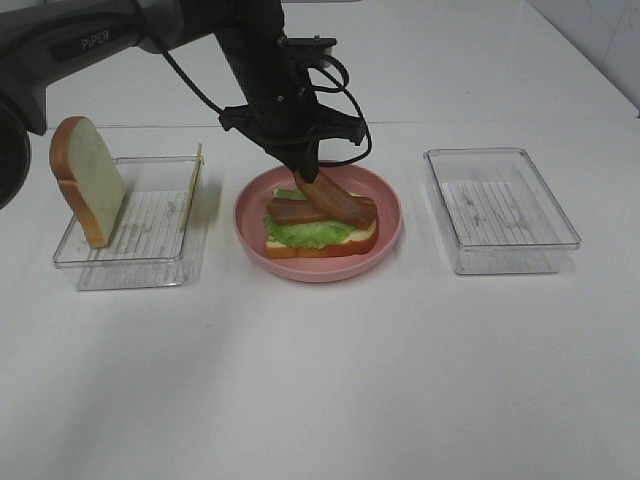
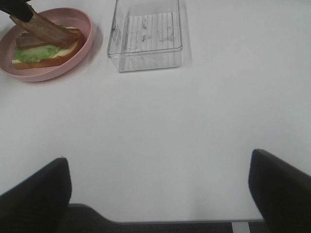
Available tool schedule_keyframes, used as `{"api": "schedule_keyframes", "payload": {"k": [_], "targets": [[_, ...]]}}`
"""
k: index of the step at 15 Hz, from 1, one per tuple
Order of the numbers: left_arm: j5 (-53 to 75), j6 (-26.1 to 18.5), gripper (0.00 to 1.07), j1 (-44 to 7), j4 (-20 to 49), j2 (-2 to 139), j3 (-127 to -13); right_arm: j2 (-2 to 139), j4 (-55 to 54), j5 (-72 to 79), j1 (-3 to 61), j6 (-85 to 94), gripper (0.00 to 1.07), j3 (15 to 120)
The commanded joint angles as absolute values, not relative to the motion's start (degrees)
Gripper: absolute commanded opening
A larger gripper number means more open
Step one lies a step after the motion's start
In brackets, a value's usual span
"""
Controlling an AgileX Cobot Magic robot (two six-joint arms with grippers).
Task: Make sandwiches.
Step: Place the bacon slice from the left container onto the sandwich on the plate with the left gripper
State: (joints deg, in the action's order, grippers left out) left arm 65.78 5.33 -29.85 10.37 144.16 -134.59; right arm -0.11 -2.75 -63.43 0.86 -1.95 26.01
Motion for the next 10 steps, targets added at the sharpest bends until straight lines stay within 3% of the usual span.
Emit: {"api": "schedule_keyframes", "payload": {"k": [1, 7, 8, 9, 10], "targets": [[65.72, 6.47, 0.0, -29.85, 9.68, 144.21, -134.87, -1.83, -2.69, -62.97, 0.69, -1.49, 0.94, 25.78], [67.04, 8.25, 0.03, -29.85, 9.05, 144.21, -134.87, -1.83, -2.69, -62.97, 0.69, -1.49, 0.94, 25.78], [67.32, 8.25, 0.22, -29.85, 8.82, 144.21, -134.87, -1.83, -2.69, -62.97, 0.69, -1.49, 0.94, 25.78], [67.32, 8.25, 0.31, -29.85, 8.59, 144.21, -134.87, -1.83, -2.69, -62.97, 0.69, -1.49, 0.94, 25.78], [67.32, 8.65, 0.53, -29.85, 8.31, 144.1, -134.87, -1.83, -2.69, -62.97, 0.69, -1.49, 0.94, 25.78]]}}
